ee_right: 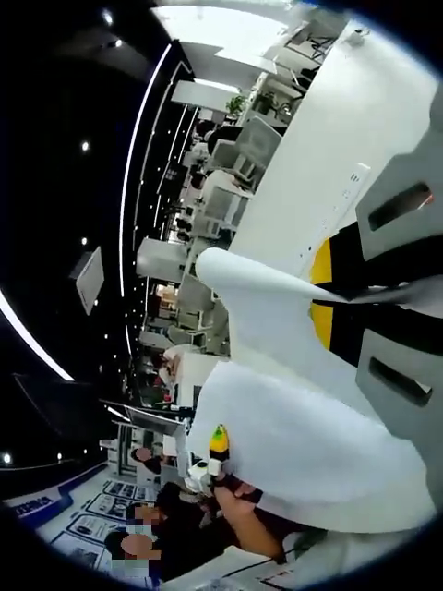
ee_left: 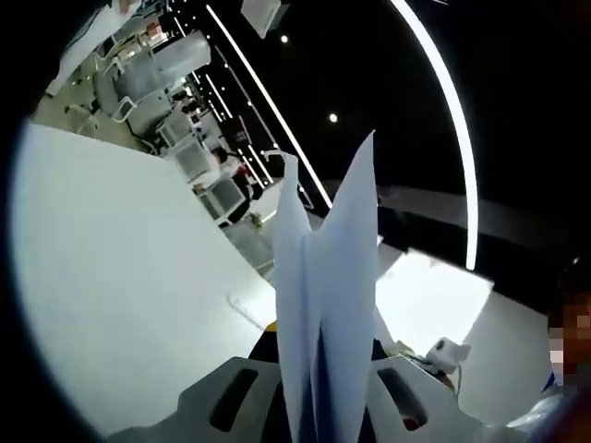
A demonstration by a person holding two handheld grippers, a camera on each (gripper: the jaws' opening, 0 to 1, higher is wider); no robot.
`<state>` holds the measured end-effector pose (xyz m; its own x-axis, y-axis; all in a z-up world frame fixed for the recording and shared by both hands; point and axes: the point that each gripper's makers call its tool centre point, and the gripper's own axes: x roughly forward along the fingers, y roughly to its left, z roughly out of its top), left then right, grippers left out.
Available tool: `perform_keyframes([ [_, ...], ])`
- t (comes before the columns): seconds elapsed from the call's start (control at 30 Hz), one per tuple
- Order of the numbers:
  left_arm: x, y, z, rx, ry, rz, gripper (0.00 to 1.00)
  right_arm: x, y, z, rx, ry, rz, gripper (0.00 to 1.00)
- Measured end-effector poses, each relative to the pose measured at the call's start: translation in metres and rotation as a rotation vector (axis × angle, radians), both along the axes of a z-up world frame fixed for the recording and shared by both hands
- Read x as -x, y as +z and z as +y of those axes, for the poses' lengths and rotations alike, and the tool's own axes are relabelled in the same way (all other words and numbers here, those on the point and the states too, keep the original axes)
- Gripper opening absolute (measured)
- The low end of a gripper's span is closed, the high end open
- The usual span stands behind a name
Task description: Organize the stack of printing papers by aligning and flattening the scattered papers on the table
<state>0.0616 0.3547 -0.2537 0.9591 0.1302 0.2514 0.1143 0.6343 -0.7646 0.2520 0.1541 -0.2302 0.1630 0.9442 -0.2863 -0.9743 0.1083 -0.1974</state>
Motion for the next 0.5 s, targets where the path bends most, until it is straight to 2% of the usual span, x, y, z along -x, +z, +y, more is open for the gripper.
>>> perform_keyframes([
  [0.5, -0.005, 0.001, -0.006, -0.005, -0.008, 0.006, 0.06, 0.01, 0.003, 0.006, -0.008, 0.04, 0.003, 0.0],
])
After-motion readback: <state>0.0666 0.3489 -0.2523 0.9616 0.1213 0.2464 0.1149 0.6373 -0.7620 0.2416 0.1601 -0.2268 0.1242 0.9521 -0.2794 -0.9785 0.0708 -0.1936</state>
